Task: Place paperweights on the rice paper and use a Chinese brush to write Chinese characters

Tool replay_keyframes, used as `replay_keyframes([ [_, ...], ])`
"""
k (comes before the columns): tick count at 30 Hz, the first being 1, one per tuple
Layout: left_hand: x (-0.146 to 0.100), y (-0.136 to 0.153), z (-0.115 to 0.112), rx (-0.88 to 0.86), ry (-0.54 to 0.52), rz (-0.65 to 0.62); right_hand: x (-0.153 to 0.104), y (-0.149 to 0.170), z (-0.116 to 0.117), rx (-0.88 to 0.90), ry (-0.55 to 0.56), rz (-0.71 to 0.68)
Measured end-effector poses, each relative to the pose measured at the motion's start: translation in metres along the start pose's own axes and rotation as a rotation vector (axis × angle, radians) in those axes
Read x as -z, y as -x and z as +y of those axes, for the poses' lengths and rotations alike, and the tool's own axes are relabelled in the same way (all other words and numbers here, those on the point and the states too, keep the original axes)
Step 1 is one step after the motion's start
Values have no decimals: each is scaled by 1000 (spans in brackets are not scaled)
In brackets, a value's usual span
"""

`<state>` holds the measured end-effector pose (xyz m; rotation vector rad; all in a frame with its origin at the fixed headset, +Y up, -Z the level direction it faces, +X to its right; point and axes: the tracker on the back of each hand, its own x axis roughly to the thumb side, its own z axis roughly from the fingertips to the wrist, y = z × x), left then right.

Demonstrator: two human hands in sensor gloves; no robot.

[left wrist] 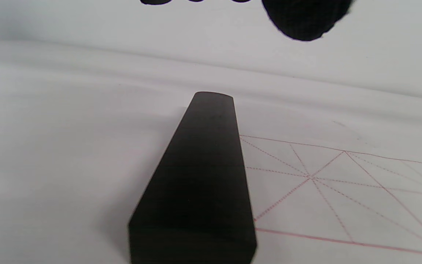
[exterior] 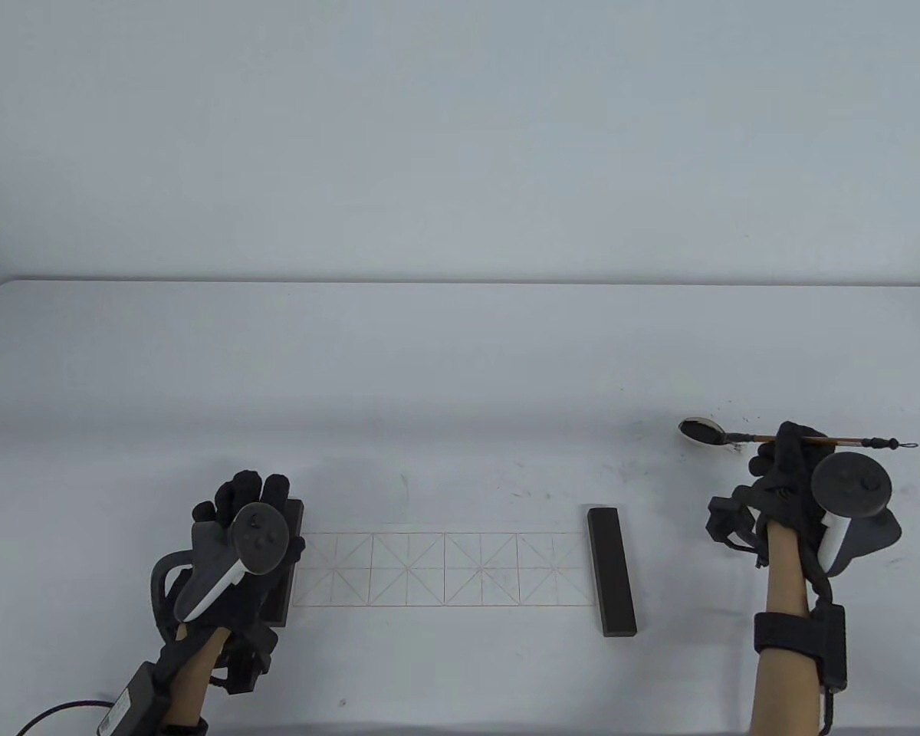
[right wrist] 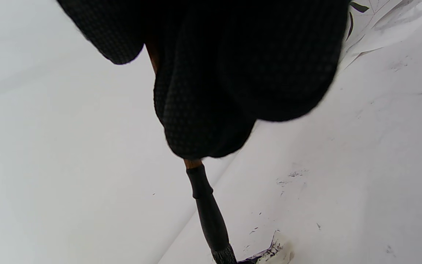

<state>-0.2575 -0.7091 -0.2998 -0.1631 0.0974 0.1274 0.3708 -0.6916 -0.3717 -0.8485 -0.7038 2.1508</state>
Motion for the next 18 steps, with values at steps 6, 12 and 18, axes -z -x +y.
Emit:
replay_keyframes([
  [6,0,0,0,-3,-2,4,0,-5,-4,-46,12,-29],
  [12,0,0,0,-3,-2,3,-1,-9,-5,-23,-14,-41],
  [18,0,1,0,-2,4,4,-2,-6,1,-49,-52,-29],
])
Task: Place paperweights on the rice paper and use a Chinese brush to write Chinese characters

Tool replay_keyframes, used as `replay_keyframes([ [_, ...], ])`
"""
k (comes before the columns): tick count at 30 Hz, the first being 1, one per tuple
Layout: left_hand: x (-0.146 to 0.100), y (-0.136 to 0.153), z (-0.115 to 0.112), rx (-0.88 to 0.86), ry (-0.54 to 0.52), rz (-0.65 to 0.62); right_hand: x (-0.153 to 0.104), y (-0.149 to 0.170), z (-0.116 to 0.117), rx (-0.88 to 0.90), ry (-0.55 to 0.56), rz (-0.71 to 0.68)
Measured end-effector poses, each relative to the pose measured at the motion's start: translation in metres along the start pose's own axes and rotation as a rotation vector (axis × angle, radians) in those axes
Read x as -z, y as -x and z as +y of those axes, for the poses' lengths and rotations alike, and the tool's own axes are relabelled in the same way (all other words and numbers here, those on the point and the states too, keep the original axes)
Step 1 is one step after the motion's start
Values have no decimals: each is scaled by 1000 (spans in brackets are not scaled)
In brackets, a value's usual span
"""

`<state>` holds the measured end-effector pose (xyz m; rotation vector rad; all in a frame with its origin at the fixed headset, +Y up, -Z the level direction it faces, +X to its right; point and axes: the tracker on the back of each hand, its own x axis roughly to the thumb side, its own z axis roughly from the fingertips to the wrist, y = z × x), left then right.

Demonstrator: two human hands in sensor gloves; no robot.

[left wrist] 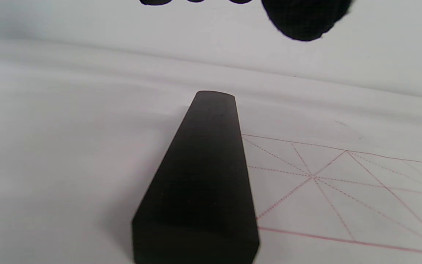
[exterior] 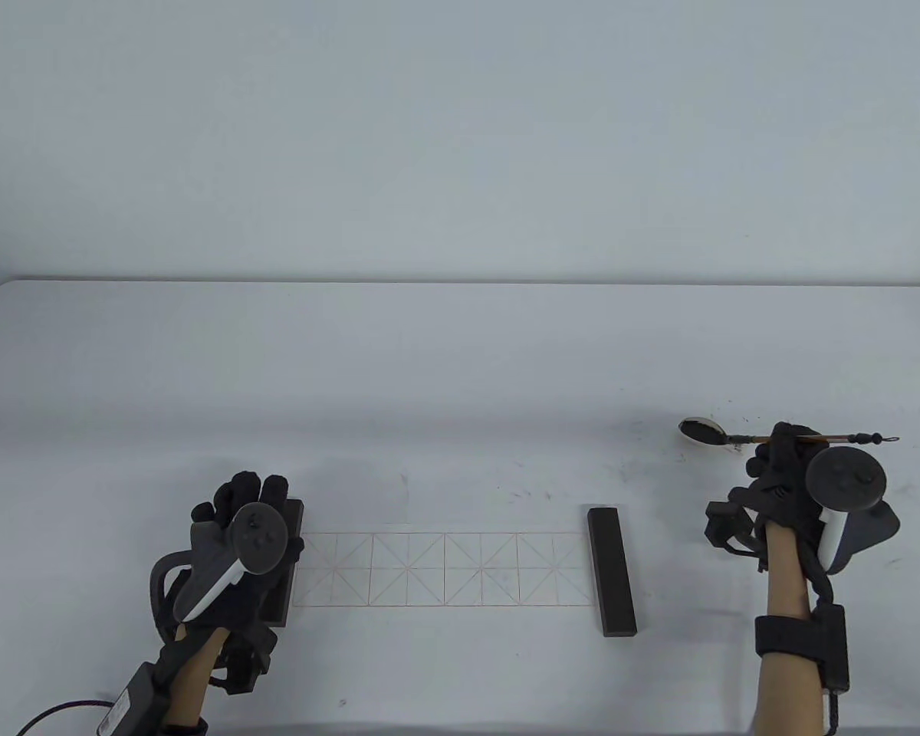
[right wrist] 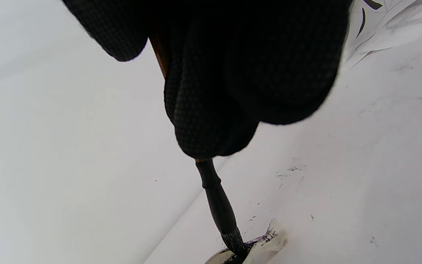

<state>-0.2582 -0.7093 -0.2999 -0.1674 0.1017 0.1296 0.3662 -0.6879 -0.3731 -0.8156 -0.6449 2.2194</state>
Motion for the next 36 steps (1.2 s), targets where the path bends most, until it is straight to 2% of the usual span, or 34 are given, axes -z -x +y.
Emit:
replay_keyframes([
  [8,0,0,0,0,0,1,1,-2,-12,-9,11,-19],
  [17,0,1,0,-1,6,6,1,-1,-10,-13,-7,-16],
  [24,0,1,1,-5,-5,6,-4,-13,-26,-51,24,-67],
  [29,0,2,2,-9,-14,2,-24,-33,-44,-15,60,-218],
  [36,0,2,2,-8,-31,-5,-78,-75,-56,76,74,-474],
])
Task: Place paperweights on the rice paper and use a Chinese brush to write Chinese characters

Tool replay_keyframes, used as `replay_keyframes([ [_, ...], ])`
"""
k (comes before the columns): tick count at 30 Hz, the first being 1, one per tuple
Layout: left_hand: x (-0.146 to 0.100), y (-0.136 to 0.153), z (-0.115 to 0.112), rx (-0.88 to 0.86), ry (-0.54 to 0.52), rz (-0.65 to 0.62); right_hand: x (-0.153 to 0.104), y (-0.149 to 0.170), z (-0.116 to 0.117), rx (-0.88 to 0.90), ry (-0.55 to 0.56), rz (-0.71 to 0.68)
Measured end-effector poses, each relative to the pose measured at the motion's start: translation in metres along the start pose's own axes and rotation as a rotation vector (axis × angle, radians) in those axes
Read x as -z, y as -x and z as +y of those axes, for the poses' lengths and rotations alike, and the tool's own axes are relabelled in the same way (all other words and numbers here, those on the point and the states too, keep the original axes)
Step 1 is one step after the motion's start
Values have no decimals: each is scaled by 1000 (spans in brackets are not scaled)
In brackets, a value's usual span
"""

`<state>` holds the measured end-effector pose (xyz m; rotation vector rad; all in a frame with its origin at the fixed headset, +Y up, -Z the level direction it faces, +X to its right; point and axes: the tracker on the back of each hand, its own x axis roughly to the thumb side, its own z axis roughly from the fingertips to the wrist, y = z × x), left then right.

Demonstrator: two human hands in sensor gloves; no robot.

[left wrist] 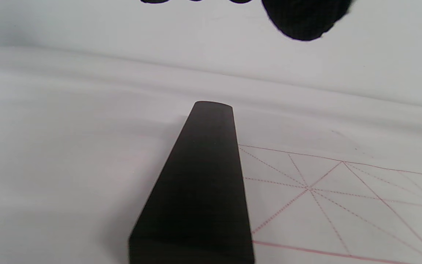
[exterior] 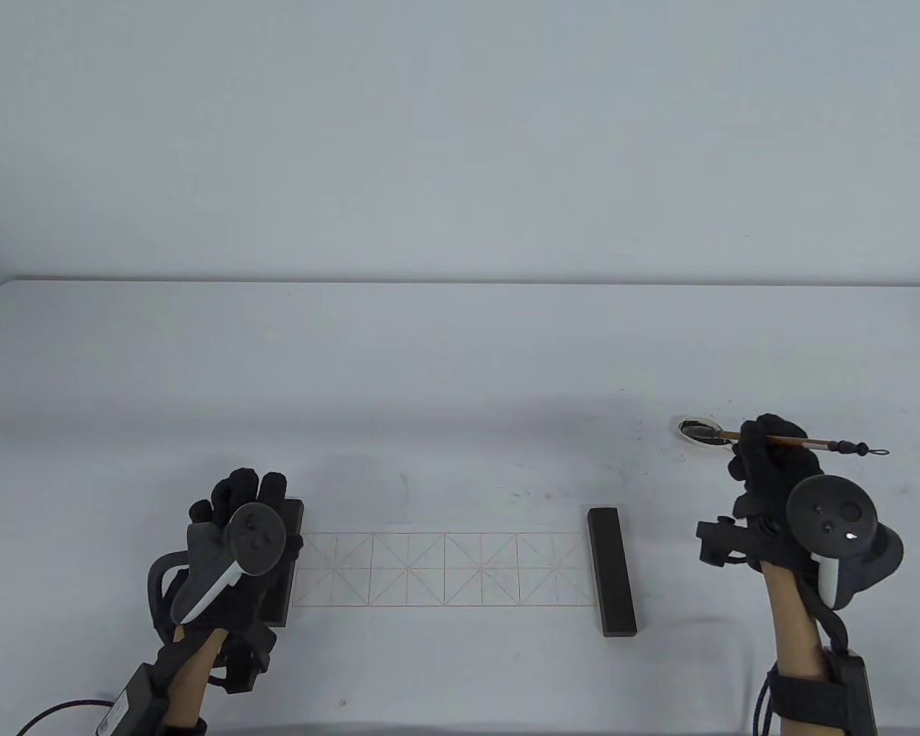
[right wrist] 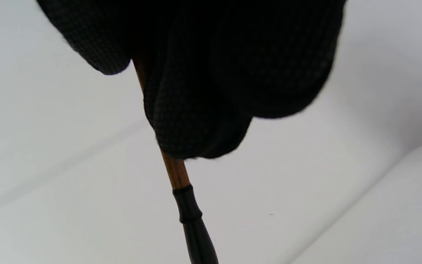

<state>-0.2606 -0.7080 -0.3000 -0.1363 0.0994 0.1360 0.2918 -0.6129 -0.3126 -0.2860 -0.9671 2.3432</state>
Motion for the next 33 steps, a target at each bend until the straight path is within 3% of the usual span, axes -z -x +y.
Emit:
replay_keyframes([
  [9,0,2,0,-15,-5,8,-53,-84,14,96,-65,-259],
  [20,0,7,2,-33,-25,24,-134,-186,58,134,-124,-548],
  [28,0,6,1,-31,-23,13,-180,-242,87,117,-146,-670],
  [33,0,7,2,-32,-29,11,-204,-256,112,101,-214,-709],
])
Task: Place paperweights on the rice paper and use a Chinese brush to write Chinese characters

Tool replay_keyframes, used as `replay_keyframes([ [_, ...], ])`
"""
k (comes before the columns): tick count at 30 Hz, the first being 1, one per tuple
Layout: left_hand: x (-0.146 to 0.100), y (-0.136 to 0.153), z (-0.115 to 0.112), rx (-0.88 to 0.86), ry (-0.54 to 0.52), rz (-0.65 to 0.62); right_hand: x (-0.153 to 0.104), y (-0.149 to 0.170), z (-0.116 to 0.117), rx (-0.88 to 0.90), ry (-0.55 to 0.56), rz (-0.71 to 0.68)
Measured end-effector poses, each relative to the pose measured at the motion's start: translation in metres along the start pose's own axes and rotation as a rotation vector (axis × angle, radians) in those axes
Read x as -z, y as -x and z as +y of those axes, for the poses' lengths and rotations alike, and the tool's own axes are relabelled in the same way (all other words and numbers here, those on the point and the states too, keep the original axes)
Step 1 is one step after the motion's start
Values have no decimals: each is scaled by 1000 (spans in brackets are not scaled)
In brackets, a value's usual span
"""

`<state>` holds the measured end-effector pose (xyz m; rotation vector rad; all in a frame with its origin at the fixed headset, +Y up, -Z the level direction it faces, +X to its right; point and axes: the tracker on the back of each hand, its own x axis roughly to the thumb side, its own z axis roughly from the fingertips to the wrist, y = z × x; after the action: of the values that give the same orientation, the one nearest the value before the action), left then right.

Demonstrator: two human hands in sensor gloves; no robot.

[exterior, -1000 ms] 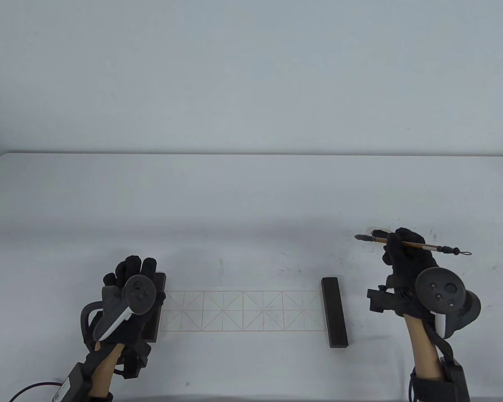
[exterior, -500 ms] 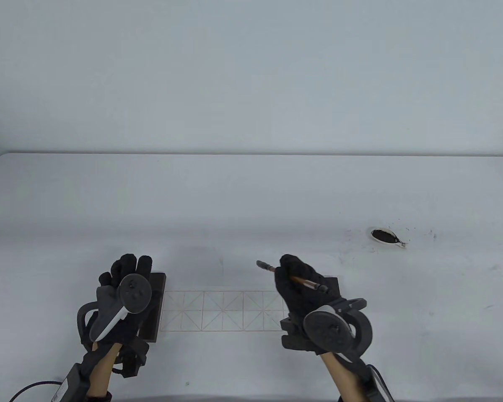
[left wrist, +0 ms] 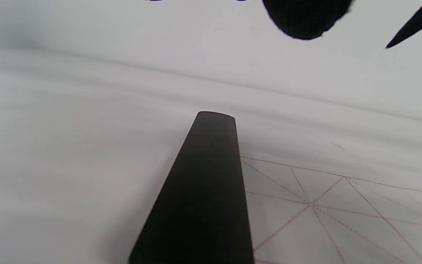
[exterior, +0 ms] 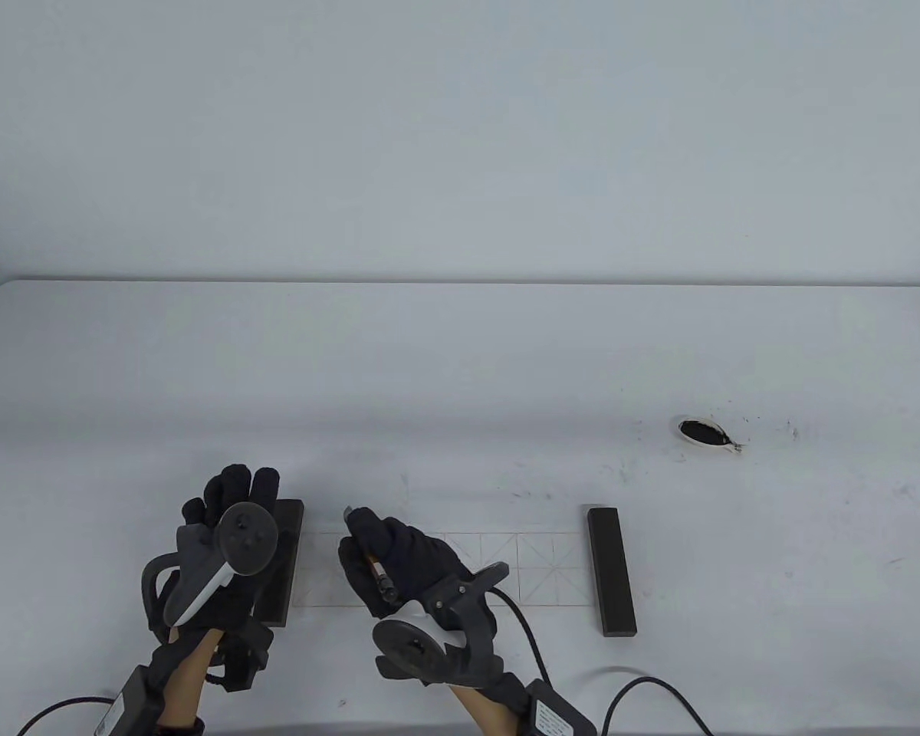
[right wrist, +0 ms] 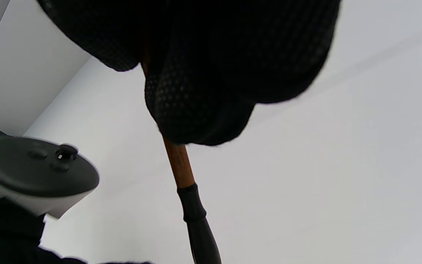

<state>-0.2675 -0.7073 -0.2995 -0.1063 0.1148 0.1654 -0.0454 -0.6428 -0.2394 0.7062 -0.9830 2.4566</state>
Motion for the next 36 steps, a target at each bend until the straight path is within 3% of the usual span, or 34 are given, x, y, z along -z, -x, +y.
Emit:
replay_keyframes([
  [5,0,0,0,-3,1,1,-14,-7,27,-1,-91,-34],
  [12,0,0,0,-2,0,-2,-25,-12,45,-6,-185,-59],
  [36,-1,-1,0,2,11,-5,-28,-15,50,-21,-231,-82],
])
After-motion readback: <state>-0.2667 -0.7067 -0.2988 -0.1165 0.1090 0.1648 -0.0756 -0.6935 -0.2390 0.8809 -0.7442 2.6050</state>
